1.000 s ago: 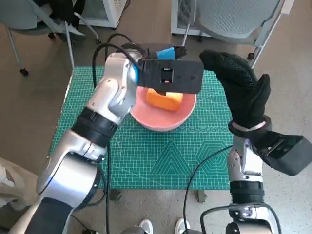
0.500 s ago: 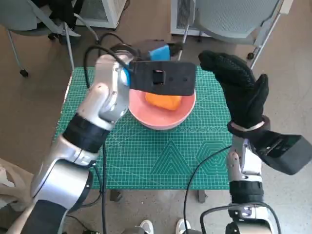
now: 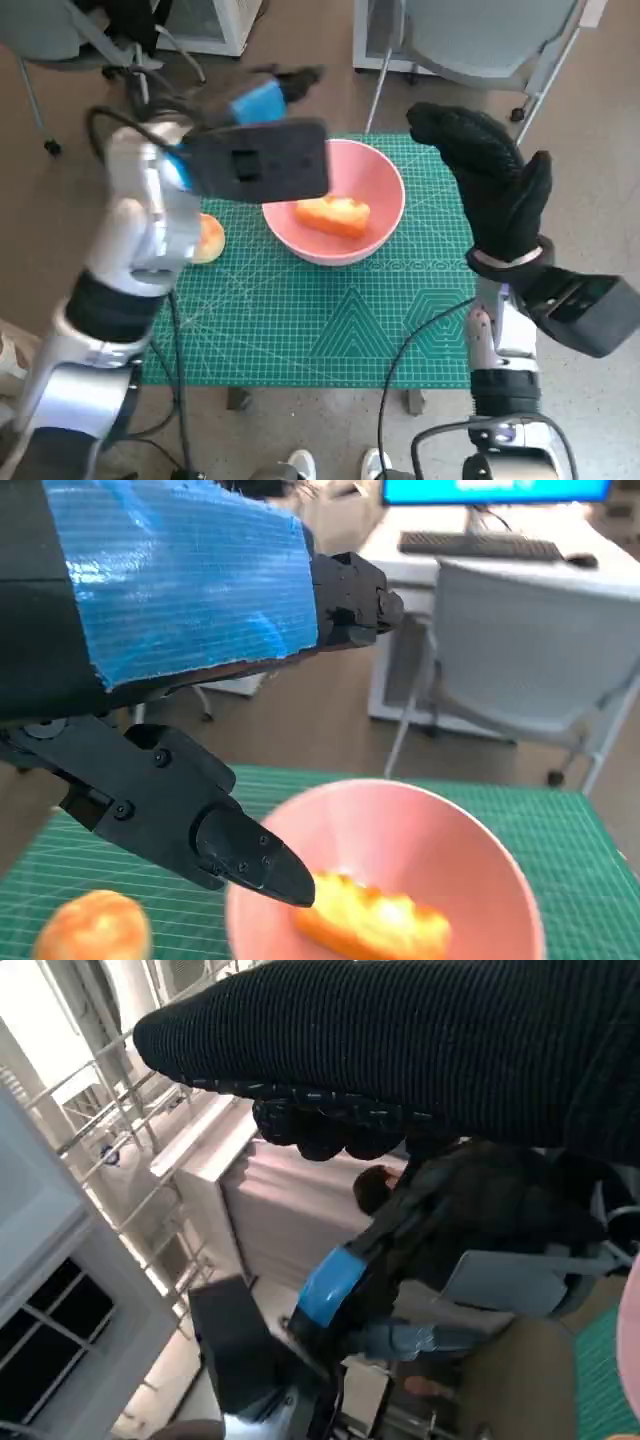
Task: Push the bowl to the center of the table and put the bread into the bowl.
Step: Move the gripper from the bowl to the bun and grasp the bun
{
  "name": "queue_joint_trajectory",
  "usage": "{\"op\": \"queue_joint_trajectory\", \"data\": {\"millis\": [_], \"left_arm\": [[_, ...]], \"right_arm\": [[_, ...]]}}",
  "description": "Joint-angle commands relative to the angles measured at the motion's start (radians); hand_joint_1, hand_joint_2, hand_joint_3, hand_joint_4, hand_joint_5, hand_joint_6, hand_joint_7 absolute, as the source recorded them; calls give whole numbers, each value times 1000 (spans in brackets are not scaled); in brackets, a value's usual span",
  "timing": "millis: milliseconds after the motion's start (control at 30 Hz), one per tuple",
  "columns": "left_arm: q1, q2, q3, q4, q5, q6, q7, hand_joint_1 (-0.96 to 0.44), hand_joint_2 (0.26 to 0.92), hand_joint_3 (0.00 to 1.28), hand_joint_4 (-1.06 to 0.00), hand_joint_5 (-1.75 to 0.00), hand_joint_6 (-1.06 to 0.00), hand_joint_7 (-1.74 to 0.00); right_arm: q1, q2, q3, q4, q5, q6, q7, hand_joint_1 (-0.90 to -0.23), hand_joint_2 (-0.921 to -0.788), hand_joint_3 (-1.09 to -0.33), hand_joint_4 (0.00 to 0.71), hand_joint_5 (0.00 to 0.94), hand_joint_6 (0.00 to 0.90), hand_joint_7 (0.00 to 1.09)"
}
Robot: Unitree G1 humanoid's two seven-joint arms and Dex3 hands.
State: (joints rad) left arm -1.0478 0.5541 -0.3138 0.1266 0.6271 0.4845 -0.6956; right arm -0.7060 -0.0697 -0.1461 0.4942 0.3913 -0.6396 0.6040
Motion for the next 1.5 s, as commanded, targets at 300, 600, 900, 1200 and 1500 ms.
{"op": "queue_joint_trajectory", "data": {"millis": [300, 600, 900, 1200, 1500], "left_arm": [[138, 144, 119, -152, -2, 71, -17, -325, 723, 0, 1, 1, -134, -24], [183, 177, 104, -154, 15, 87, -16, -302, 722, 1, 1, 1, -141, -21], [198, 193, 97, -164, 8, 98, -44, -310, 724, 1, 1, 1, -148, -20], [195, 189, 91, -115, -11, 80, -47, -333, 721, 0, 1, 1, -164, -21], [182, 171, 67, -28, -9, 44, -24, -344, 716, 0, 1, 1, -169, -19]], "right_arm": [[0, 1, -3, 25, 2, 3, 16, -704, -921, -841, 85, 1, -1, 318], [-9, 5, 0, 36, -8, -2, 9, -702, -921, -847, 59, 0, -1, 306], [-16, 4, 2, 44, -14, -6, 8, -702, -921, -850, 52, 0, -1, 292], [-18, -1, 2, 48, -15, -12, 13, -696, -921, -855, 51, 0, -1, 280], [-18, -7, 2, 48, -13, -10, 17, -690, -921, -860, 51, 0, -1, 272]]}}
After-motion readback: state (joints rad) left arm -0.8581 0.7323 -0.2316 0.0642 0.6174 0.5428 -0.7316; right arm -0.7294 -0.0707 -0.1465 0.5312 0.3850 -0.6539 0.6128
